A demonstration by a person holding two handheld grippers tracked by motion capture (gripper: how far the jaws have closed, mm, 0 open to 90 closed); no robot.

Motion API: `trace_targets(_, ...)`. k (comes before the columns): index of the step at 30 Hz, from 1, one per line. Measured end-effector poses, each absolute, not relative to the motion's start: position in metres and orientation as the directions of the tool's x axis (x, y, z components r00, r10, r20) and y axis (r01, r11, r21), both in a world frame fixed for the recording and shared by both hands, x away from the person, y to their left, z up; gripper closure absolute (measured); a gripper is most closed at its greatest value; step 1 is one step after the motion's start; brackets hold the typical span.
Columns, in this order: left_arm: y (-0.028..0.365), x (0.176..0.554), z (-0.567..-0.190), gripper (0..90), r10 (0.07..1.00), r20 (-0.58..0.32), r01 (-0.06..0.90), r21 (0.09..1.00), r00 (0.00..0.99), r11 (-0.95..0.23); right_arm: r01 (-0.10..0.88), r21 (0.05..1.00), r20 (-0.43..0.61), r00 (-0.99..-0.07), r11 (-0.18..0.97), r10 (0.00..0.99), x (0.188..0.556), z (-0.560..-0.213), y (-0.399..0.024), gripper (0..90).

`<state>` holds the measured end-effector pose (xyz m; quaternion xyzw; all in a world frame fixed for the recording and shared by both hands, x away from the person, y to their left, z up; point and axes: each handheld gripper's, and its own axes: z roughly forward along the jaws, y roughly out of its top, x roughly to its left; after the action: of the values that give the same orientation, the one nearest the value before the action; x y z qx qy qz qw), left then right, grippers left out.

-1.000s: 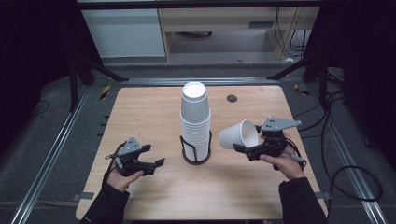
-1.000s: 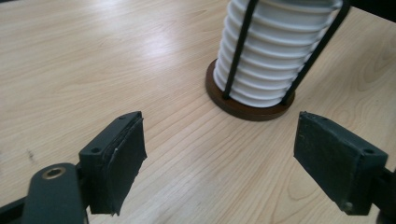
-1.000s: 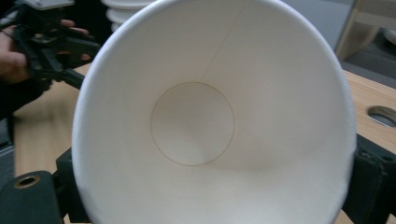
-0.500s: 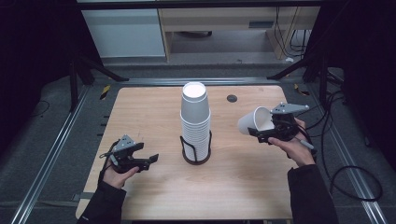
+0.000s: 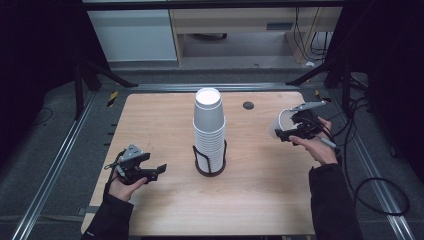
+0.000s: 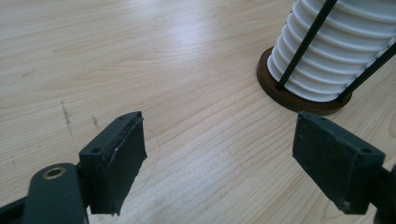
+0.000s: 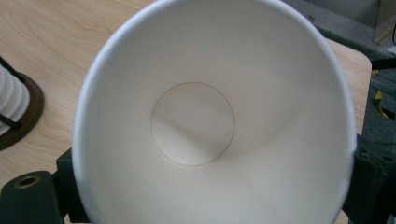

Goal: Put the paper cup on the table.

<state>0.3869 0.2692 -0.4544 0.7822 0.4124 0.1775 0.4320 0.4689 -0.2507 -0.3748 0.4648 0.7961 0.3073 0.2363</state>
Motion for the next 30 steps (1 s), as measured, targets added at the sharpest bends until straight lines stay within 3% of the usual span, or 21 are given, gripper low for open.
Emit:
trace_targets(12, 0.275, 0.387, -0.452, 16.5, 0.804, -0.082, 0.496, 0.823, 0.588, -0.279, 0.694, 0.594, -0.118, -0.425, 0.407, 0.897, 0.495, -0.399, -0.25, 9.3)
trace_targets(30, 0.276, 0.388, -0.453, 16.4, 0.807, -0.082, 0.5, 0.82, 0.584, -0.279, 0.767, 0.456, -0.133, -0.443, 0.451, 0.887, 0.499, -0.42, -0.253, 8.7)
